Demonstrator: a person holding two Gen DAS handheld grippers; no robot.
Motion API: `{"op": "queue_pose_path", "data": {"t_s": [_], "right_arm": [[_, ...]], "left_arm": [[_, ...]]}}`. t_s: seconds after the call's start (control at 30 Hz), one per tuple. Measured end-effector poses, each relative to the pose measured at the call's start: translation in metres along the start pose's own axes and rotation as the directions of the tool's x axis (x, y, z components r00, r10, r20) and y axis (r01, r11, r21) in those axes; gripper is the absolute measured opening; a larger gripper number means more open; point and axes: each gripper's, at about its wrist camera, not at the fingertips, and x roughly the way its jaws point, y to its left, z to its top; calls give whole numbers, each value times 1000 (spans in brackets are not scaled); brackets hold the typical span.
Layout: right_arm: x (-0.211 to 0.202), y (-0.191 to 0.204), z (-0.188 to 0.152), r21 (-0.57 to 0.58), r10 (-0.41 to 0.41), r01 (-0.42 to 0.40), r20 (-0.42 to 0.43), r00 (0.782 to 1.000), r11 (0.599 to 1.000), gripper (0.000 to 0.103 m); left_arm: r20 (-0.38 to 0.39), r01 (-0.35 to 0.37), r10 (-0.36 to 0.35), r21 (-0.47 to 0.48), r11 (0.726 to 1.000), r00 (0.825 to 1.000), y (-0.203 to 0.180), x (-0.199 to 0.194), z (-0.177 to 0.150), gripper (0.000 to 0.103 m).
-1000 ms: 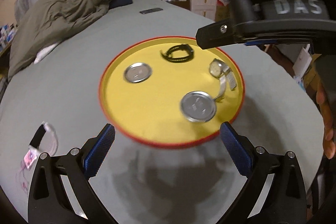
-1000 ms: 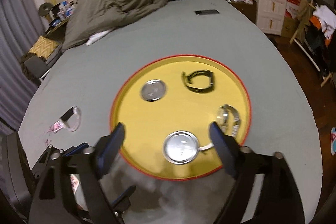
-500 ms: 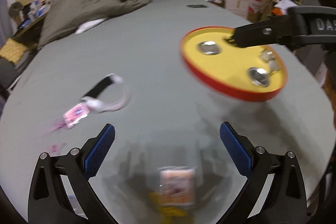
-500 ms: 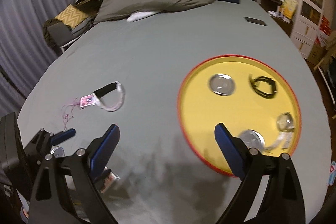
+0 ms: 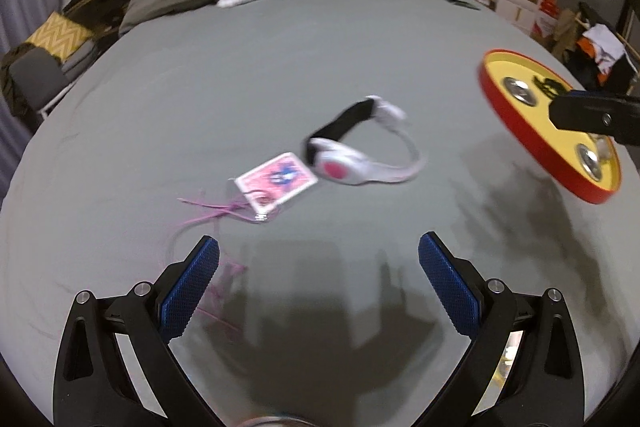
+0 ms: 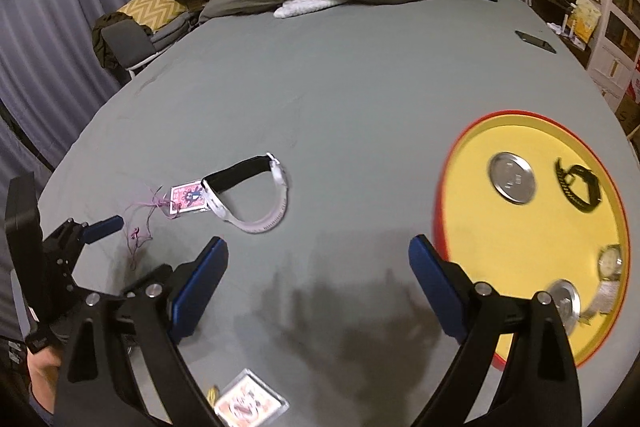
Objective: Organize jewelry
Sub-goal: 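Move both open tools toward the white-and-pink band and pink-cord tag, then grasp the white-and-pink band strap with the right tool while the left tool grasps the pink cord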
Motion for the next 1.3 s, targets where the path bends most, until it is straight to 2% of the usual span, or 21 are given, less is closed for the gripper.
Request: {"op": "queue_pose_path", "data": {"t_s": [0.27, 0.43, 0.6, 0.63, 0.8, 0.93, 1.0, 1.3], "right_arm": [[41, 16, 15, 4, 7, -7, -40, 999, 1000, 88], [64, 22, 19, 19, 14, -13, -65, 998, 1000, 88], [85, 21, 18, 39, 18, -15, -88, 996, 999, 88], [91, 21, 17, 38, 19, -16, -98, 995, 999, 88], [114, 22, 16, 34, 4, 0, -121, 993, 999, 88], [127, 22, 13, 24, -21, 24, -129, 991, 999, 89], [128, 24, 12, 4, -27, 27, -124, 992, 1000, 93], [126, 24, 2, -60, -41, 34, -108, 993, 998, 96]], "left_arm": [[-41, -26, 25, -17, 1000, 999, 37, 26, 1, 97], [-57, -11, 10, -20, 1000, 998, 51, 41, 3, 97], [-68, -34, 35, 25, 999, 997, 56, 63, -1, 97], [-73, -19, 21, 26, 999, 997, 58, 67, -3, 98], [-44, 37, -37, 3, 999, 998, 68, 72, -4, 98], [-28, 38, -37, 13, 999, 999, 66, 73, -6, 98], [-21, 36, -36, 16, 999, 999, 65, 73, -7, 98], [5, 31, -31, 19, 999, 1000, 66, 72, -10, 97]]}}
